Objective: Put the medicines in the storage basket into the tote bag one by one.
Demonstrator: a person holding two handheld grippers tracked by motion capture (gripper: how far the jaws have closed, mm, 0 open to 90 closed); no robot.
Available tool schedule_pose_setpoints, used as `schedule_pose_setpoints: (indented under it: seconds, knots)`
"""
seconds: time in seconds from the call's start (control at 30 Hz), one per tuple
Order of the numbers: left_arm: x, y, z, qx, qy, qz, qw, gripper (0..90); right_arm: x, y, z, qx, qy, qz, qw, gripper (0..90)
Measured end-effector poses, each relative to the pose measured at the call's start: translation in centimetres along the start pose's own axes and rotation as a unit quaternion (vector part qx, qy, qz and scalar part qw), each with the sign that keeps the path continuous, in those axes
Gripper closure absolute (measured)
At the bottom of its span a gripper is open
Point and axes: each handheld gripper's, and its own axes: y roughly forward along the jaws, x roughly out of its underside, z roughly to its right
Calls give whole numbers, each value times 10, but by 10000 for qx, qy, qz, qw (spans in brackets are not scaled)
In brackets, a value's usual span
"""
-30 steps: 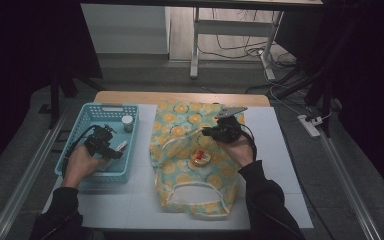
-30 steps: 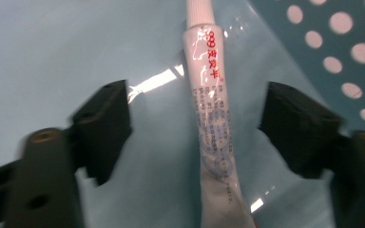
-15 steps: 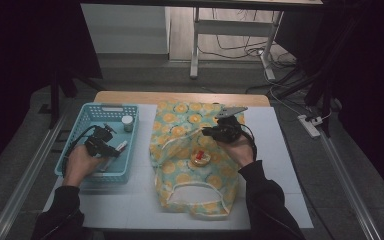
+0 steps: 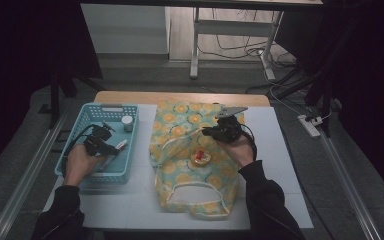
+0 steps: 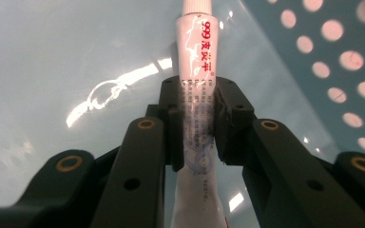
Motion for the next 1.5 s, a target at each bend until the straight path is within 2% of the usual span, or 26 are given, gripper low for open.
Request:
schedule_pose_setpoints:
  seconds: [0.17, 0.3, 0.43, 0.83, 1.13, 1.3, 1.5]
  knots:
    - [-1, -3, 0, 9, -142, 125, 9998, 754, 0, 0, 0, -15, 3, 7, 10000, 900]
    - [0, -7, 0, -76, -35, 294, 9995, 753, 0, 0, 0, -10, 3, 3, 10000, 900]
    - [0, -12, -1, -53, -47, 460, 9989, 753, 0, 0, 0, -9, 11, 5, 10000, 900]
    - [-2, -31, 0, -4, -162, 989, 9950, 754, 0, 0, 1, -25, 47, 40, 10000, 900]
    - [-2, -47, 9, 109, -4, 1260, 9920, 754, 0, 0, 1, -6, 41, 46, 10000, 900]
    - [-5, -54, 19, 189, 103, 1355, 9905, 754, 0, 0, 0, -9, 34, 59, 10000, 900]
    - [-11, -59, 33, 387, 250, 1386, 9893, 754, -1, -1, -1, -10, 8, 90, 10000, 900]
